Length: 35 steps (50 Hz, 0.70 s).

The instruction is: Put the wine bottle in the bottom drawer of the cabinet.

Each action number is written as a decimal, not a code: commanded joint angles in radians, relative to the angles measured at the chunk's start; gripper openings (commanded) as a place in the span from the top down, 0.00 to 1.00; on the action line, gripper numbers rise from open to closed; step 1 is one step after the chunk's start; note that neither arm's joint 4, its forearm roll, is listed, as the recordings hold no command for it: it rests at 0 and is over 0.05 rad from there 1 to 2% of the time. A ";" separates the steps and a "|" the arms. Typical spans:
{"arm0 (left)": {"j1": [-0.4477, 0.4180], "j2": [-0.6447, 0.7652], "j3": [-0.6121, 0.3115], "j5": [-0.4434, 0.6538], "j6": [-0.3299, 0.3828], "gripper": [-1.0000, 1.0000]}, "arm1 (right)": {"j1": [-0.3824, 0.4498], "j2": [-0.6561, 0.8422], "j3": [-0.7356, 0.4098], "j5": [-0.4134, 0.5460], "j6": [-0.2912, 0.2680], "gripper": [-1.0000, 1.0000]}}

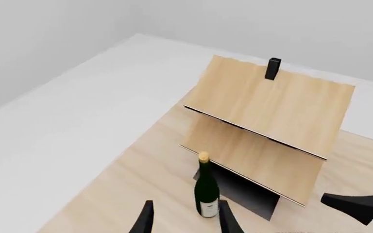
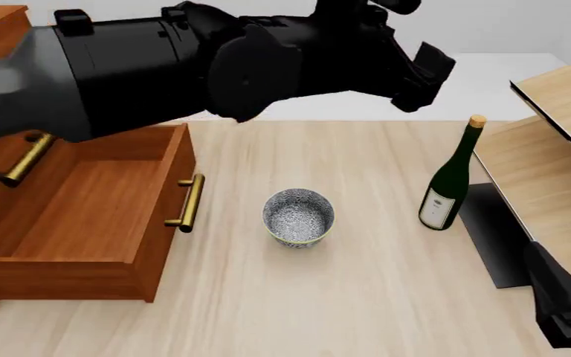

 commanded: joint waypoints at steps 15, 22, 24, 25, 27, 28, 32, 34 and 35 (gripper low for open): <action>-0.028 0.122 -0.110 0.047 0.008 0.00 | 0.005 0.000 0.000 0.008 0.004 0.00; -0.027 0.151 -0.124 0.046 0.005 0.00 | 0.004 0.000 0.000 0.012 0.005 0.00; -0.024 0.159 -0.128 0.044 0.007 0.00 | 0.004 0.000 0.000 0.014 0.004 0.00; -0.026 0.163 -0.131 0.045 0.004 0.00 | 0.003 0.000 0.000 0.015 0.006 0.00; -0.030 0.165 -0.132 0.041 0.002 0.00 | 0.004 0.000 0.000 0.018 0.002 0.00; -0.032 0.169 -0.135 0.042 -0.002 0.00 | 0.002 0.000 0.000 0.018 0.005 0.00; -0.030 0.183 -0.146 0.044 -0.001 0.00 | 0.002 0.000 0.000 0.021 0.004 0.00; -0.030 0.188 -0.152 0.044 -0.009 0.00 | 0.001 0.000 0.000 0.023 0.004 0.00; -0.032 0.194 -0.156 0.049 -0.003 0.00 | 0.001 0.000 0.000 0.024 0.004 0.00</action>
